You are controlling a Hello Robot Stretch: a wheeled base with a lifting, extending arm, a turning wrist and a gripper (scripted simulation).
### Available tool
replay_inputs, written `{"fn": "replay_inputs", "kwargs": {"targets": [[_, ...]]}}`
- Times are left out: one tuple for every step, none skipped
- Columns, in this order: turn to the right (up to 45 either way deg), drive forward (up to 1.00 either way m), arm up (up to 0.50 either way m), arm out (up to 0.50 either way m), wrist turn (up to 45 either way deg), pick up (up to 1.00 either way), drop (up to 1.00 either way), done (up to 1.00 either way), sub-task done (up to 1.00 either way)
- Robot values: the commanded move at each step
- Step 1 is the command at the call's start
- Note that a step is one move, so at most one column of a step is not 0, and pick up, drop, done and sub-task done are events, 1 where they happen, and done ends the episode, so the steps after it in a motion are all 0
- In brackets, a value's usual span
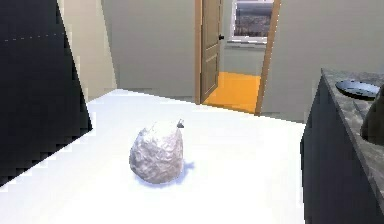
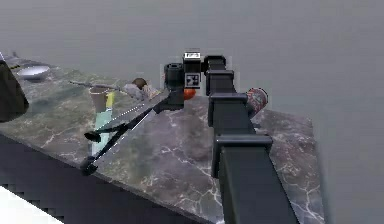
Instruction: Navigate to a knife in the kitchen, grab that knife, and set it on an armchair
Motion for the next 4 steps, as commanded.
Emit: {"fn": "replay_inputs", "kwargs": {"targets": [[0.0,0.0,0.0,0.0,-21.0,0.0,0.0,0.0,0.0],[0.0,0.0,0.0,-0.28,0.0,0.0,0.0,0.0,0.0],[-45.0,0.0,0.0,0.0,0.0,0.0,0.0,0.0,0.0],[-21.0,0.0,0.0,0.0,0.0,0.0,0.0,0.0,0.0]]}}
